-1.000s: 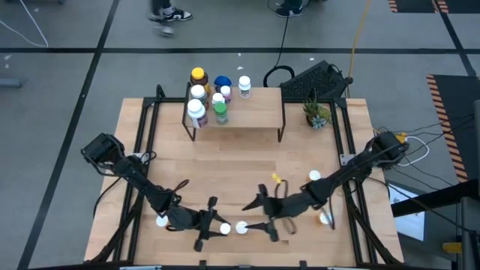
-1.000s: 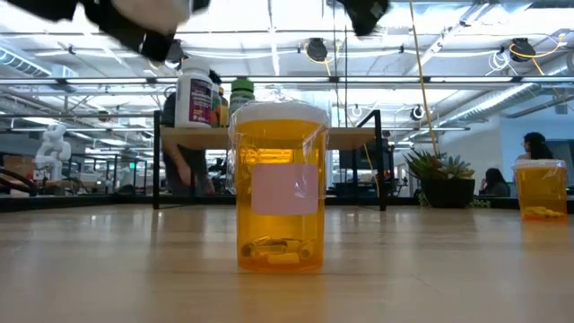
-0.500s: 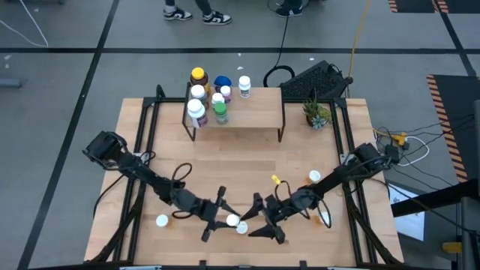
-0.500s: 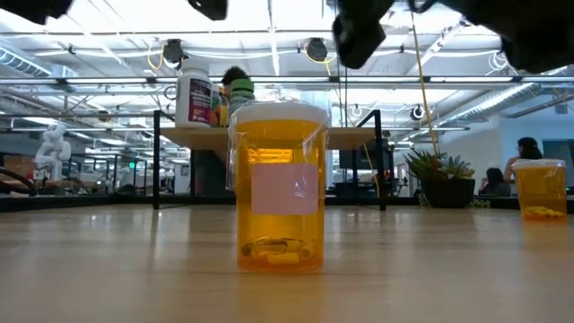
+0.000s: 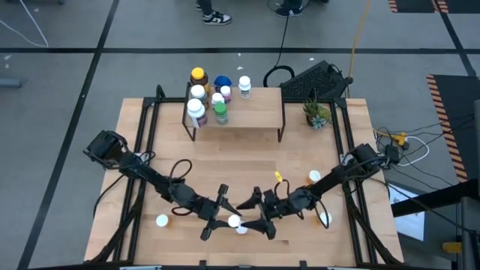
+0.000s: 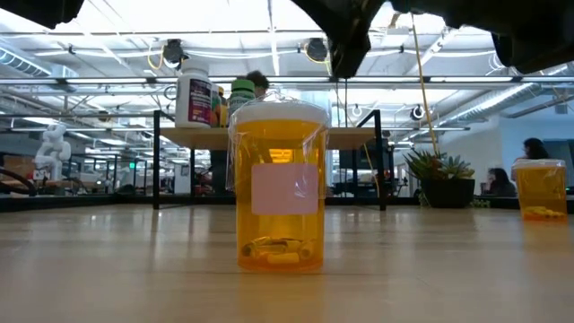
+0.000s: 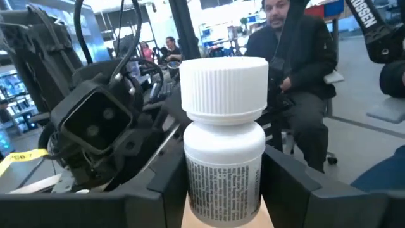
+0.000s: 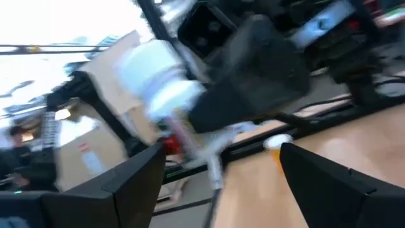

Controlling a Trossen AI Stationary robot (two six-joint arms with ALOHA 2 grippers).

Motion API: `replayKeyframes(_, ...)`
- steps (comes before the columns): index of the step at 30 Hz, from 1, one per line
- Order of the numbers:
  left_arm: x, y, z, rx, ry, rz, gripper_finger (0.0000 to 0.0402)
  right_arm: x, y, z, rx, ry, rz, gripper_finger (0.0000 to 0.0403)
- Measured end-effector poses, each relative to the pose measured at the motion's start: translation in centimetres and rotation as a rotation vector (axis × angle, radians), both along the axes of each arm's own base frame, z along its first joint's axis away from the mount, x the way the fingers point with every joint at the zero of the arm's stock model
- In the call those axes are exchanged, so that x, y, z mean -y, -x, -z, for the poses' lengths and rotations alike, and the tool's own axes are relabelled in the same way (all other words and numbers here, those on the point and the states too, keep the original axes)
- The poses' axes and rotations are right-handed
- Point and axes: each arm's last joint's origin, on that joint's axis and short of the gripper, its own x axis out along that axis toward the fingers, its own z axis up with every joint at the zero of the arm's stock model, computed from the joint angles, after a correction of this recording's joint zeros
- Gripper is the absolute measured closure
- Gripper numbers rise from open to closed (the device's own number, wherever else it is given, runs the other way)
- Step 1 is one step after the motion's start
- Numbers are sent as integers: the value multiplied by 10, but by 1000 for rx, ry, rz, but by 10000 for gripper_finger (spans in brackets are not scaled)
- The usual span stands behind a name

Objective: Pick and place medicine bottles onto shelf by color
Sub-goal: Put the white small medicine bottle on the shelf, aligned with the white small medicine bottle

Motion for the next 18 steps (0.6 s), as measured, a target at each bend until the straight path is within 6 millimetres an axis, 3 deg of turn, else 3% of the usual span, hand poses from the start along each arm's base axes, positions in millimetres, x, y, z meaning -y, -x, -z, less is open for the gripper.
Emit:
replayKeyframes(8, -2, -1, 0, 13, -23, -9, 235, -2, 1, -8, 94, 46, -71, 96)
replayKeyframes(18, -18, -8, -7, 57, 40, -54, 232, -4, -9, -19, 130, 92, -70, 97)
